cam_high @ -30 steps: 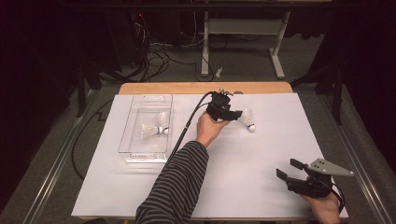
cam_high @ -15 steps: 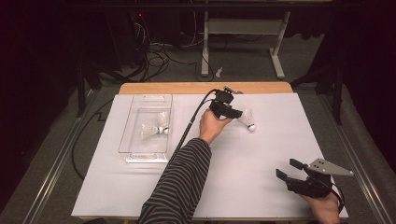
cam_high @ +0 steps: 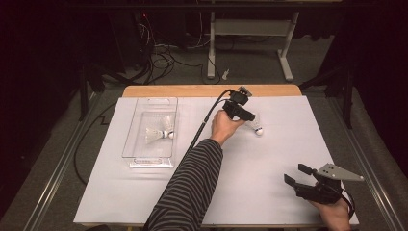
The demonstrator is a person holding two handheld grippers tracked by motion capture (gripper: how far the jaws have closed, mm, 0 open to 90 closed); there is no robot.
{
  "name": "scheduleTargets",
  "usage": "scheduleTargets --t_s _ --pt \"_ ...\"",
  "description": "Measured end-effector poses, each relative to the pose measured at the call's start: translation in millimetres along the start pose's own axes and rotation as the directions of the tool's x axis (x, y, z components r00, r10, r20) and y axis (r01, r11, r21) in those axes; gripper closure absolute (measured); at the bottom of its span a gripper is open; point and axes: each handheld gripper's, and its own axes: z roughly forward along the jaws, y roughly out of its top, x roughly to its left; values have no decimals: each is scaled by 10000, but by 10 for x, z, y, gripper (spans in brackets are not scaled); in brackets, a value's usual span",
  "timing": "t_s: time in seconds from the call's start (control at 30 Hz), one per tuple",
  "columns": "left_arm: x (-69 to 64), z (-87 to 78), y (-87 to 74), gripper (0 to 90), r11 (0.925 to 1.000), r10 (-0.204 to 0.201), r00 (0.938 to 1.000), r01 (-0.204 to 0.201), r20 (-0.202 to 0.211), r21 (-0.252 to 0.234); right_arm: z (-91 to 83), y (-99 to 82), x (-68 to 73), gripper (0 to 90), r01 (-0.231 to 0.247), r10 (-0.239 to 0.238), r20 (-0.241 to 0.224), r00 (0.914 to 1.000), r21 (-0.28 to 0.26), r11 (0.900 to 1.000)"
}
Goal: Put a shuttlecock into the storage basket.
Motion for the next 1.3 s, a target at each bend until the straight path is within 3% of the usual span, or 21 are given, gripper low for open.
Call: scheduleTargets --t_s 0.67,1.3 --pt "62 140 -2 454 9988 -401 9976 415 562 -246 7 -2 1 288 -1 1 -52 10000 10 10000" --pt "48 159 -30 603 9999 -138 9966 139 815 -14 11 -3 2 288 70 -69 -68 10000 45 10000"
